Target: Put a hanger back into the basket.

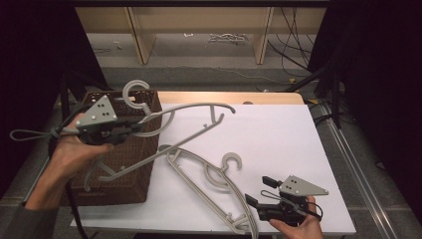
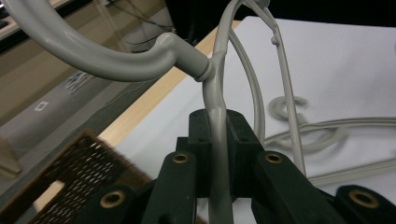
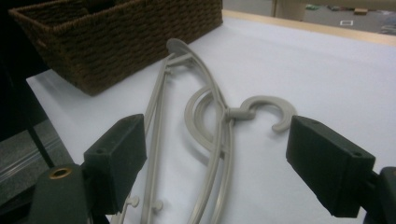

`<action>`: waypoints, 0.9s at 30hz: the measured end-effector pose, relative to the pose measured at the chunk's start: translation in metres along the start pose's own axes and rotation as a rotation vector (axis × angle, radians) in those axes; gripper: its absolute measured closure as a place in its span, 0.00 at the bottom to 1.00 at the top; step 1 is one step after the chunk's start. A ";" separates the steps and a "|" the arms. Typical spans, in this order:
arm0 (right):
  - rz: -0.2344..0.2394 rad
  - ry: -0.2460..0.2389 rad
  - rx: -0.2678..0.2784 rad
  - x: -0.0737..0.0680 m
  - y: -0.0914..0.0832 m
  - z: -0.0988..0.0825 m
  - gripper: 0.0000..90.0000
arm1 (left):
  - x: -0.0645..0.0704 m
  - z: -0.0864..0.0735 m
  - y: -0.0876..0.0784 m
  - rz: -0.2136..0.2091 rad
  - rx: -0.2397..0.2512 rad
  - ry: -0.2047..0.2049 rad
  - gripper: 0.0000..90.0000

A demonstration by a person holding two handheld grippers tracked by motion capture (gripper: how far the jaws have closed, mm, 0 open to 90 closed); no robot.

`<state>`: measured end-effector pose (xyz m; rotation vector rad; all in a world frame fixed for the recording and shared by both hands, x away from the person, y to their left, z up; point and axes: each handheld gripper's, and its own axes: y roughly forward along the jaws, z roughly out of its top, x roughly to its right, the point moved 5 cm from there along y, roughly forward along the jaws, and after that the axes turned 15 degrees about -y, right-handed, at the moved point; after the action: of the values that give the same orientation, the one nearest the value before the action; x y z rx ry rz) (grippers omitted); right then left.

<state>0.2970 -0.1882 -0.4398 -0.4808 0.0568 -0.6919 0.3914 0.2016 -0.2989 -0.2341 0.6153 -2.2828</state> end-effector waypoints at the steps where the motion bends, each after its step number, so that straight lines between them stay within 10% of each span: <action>1: 0.010 0.008 0.013 -0.001 0.002 0.000 0.24 | -0.005 0.000 0.000 0.019 0.013 -0.023 0.91; 15: 0.026 0.026 -0.022 0.000 0.008 -0.008 0.24 | -0.099 -0.027 -0.001 0.160 0.030 -0.137 0.91; 27: 0.024 0.024 -0.063 0.002 0.007 -0.012 0.25 | -0.142 -0.051 -0.008 0.229 0.052 -0.166 0.91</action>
<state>0.3007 -0.1898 -0.4533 -0.5309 0.1073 -0.6737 0.4691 0.3256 -0.3369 -0.3088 0.4711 -2.0319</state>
